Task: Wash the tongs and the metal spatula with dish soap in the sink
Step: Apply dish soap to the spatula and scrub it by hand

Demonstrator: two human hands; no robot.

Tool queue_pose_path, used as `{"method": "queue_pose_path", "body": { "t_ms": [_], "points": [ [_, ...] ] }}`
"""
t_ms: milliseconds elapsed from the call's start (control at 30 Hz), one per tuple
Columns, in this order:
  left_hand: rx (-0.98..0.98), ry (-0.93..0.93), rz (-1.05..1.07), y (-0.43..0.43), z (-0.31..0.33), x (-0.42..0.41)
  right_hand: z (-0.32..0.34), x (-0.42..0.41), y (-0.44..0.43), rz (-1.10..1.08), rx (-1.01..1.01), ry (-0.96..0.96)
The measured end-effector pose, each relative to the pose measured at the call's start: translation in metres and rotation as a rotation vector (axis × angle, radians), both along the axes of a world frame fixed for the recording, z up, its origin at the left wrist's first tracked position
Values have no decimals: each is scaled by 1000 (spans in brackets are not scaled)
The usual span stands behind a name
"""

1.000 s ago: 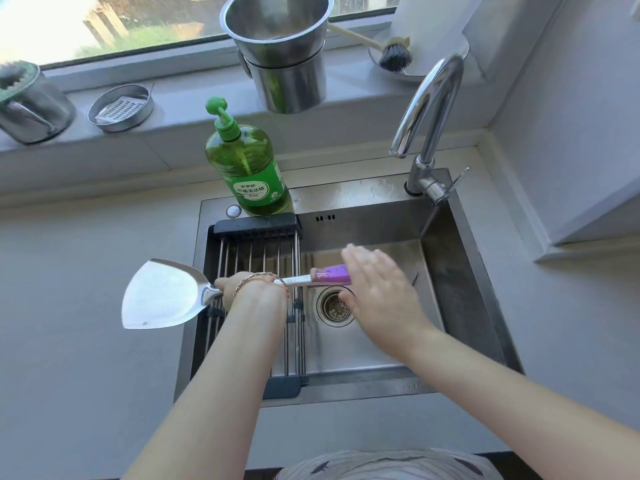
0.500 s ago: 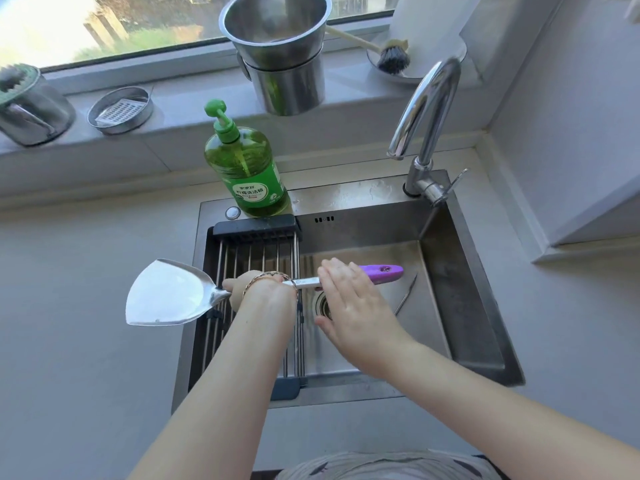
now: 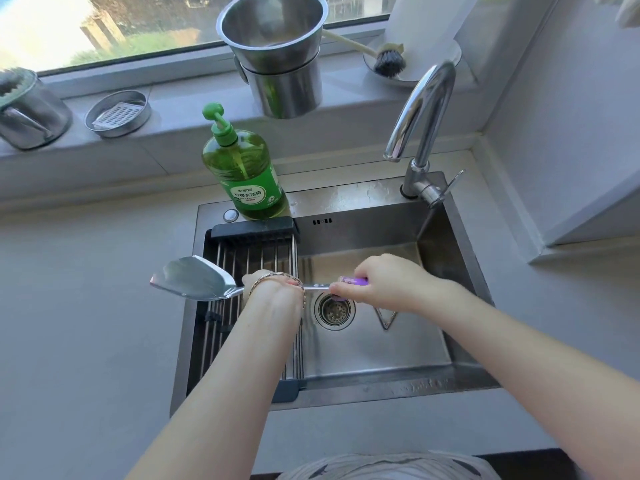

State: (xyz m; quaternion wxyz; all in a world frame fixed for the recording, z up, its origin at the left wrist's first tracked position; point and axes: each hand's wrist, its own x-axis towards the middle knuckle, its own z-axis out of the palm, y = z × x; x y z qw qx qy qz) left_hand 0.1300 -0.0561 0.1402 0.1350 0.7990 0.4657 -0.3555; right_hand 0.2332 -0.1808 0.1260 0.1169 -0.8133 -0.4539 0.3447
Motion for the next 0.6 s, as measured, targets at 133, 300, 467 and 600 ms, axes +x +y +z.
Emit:
{"method": "queue_pose_path", "body": {
  "t_ms": [133, 300, 467, 600],
  "points": [
    [-59, 90, -90, 9, 4, 0, -8, 13, -17, -198, 3, 72],
    [-36, 35, -68, 2, 3, 3, -48, -31, -16, -139, 507, -729],
    [-64, 114, -97, 10, -4, 4, -78, -66, -28, 129, 450, -811],
    [-110, -241, 393, 9, -7, -9, -77, -41, -35, -133, 305, -748]
  ]
}}
